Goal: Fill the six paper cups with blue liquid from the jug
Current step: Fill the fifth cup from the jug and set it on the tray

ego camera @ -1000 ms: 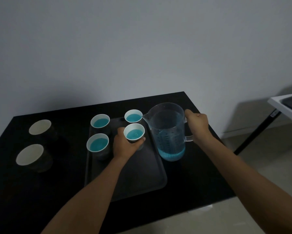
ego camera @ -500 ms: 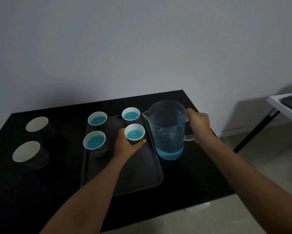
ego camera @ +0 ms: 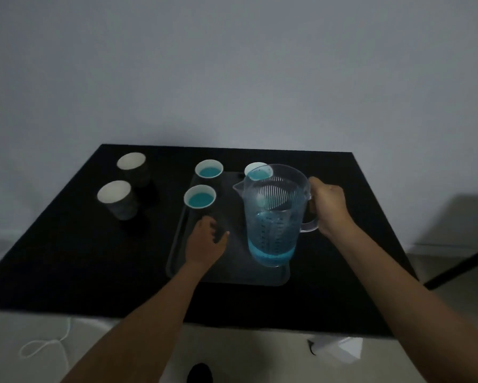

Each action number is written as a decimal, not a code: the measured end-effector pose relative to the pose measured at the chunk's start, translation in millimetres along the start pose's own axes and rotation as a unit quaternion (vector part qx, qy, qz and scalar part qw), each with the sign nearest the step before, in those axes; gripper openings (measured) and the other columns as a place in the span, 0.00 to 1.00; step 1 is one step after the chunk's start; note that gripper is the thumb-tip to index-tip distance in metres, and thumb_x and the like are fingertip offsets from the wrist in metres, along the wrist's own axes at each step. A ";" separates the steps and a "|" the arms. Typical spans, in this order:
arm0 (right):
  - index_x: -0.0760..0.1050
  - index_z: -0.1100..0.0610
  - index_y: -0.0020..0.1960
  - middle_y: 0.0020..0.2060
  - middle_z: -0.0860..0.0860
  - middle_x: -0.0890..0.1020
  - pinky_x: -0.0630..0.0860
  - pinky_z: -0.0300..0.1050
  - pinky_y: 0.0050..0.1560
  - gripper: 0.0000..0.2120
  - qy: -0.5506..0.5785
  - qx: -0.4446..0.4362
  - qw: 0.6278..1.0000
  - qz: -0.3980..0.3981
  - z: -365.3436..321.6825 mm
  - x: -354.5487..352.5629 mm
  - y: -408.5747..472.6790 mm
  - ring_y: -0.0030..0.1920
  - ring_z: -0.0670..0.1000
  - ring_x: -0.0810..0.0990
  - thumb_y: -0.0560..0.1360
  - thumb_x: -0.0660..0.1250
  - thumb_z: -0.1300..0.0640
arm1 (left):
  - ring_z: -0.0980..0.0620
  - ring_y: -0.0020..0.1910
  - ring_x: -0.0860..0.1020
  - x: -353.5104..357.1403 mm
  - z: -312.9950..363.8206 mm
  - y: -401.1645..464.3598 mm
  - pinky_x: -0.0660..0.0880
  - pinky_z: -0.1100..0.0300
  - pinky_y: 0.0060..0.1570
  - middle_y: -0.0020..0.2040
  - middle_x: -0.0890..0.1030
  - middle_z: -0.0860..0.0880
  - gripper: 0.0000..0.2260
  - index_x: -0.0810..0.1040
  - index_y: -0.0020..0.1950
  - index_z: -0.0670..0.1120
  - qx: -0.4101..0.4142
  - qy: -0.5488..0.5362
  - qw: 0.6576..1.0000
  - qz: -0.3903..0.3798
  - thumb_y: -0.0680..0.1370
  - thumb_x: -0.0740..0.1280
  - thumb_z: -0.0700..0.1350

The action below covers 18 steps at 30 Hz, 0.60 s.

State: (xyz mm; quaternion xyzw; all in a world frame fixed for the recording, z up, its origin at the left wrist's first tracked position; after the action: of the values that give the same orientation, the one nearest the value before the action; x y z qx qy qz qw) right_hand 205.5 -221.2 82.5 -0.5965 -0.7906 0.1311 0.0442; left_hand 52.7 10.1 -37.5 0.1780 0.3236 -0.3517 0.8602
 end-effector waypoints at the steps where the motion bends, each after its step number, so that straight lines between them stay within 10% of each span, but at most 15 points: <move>1: 0.68 0.54 0.29 0.22 0.47 0.69 0.65 0.43 0.34 0.15 0.008 0.002 1.000 -0.013 1.6 9.3 -0.7 0.28 0.48 0.65 0.73 0.64 0.61 | 0.52 0.39 0.75 -9.2 -6.6 -3.4 0.76 0.54 0.44 0.47 0.77 0.46 0.17 0.73 0.55 0.43 -0.004 0.014 1.000 0.012 0.72 0.73 0.49; 7: 0.79 0.59 0.45 0.40 0.53 0.82 0.72 0.43 0.38 0.06 0.038 0.007 0.996 -0.076 3.3 71.4 -18.5 0.43 0.51 0.80 0.73 0.66 0.57 | 0.46 0.40 0.78 -65.9 -53.9 -23.7 0.76 0.52 0.43 0.46 0.76 0.46 0.14 0.74 0.52 0.43 -0.046 0.052 0.995 0.065 0.72 0.72 0.47; 9: 0.78 0.61 0.57 0.48 0.56 0.83 0.75 0.46 0.42 0.17 0.066 0.016 0.994 -0.081 4.6 91.2 -25.0 0.52 0.56 0.81 0.70 0.68 0.57 | 0.47 0.39 0.77 -83.5 -68.7 -27.7 0.76 0.53 0.43 0.45 0.76 0.46 0.14 0.74 0.53 0.43 -0.055 0.062 0.993 0.079 0.72 0.72 0.47; 12: 0.75 0.55 0.43 0.41 0.52 0.80 0.76 0.54 0.53 0.02 0.077 0.013 0.993 -0.094 1.0 118.6 -34.4 0.49 0.55 0.79 0.72 0.66 0.61 | 0.51 0.38 0.74 -105.5 -86.2 -28.4 0.75 0.55 0.42 0.46 0.74 0.48 0.14 0.73 0.54 0.43 -0.063 0.080 0.991 0.086 0.73 0.71 0.47; 18: 0.74 0.55 0.36 0.34 0.52 0.80 0.74 0.50 0.50 0.09 0.029 0.004 0.995 -0.090 2.5 173.2 -45.2 0.41 0.53 0.78 0.75 0.65 0.55 | 0.54 0.39 0.75 -144.3 -128.1 -12.7 0.73 0.60 0.41 0.47 0.75 0.49 0.14 0.72 0.55 0.45 -0.083 0.081 0.989 0.088 0.74 0.71 0.49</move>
State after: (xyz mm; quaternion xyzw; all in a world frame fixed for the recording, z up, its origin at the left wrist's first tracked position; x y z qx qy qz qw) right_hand 113.5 -67.8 76.9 -0.5259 -0.8392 0.1122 0.0808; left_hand -90.2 140.4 -33.3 0.1615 0.4038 -0.2307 0.8704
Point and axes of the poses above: each hand's wrist, its own y-axis towards the middle knuckle, its own x-axis out of the palm, z = x × y, the point moved 8 cm from there along y, towards the middle knuckle
